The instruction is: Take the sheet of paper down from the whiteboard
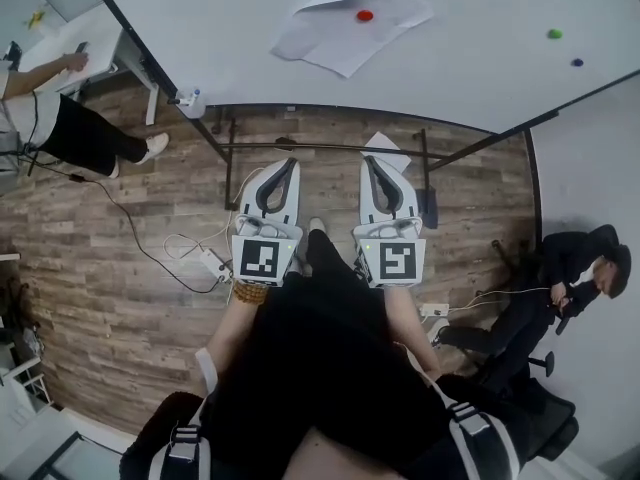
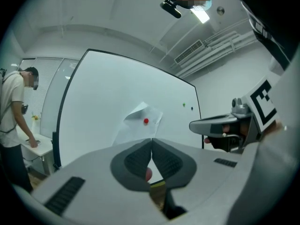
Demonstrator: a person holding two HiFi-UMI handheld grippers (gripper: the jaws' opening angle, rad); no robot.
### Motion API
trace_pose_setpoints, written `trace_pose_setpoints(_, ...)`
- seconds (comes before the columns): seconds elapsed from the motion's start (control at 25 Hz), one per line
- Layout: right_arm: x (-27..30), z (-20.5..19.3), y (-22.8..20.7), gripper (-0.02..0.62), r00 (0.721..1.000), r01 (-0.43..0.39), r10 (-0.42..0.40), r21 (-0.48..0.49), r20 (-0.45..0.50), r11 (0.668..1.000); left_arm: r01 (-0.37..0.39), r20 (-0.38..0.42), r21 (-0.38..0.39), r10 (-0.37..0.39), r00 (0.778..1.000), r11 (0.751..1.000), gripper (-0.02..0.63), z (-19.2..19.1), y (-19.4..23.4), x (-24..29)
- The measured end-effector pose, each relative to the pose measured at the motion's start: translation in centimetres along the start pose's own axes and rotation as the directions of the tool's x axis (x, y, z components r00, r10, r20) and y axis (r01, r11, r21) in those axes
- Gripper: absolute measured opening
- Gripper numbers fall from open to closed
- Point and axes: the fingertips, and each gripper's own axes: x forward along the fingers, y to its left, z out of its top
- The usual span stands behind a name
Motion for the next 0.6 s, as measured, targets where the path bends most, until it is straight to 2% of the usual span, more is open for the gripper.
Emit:
trace_pose_setpoints(0.32,4.9,0.9,-5.0,-0.002,0.998,0.002,-0.003,0.013,0.058,1.000,-0.033,0.039,0.054,0.031,0.999,0.998,0.014,1.5,0.7,6.1)
trace_pose_setpoints(0.6,8.3,0.1,-8.6,-0.002,0.997,-0.012,0.010,0.025,0.071,1.000,-0.071,0.028,0.079,0.069,0.997,0.994,0.014,1.3,1.0,10.8)
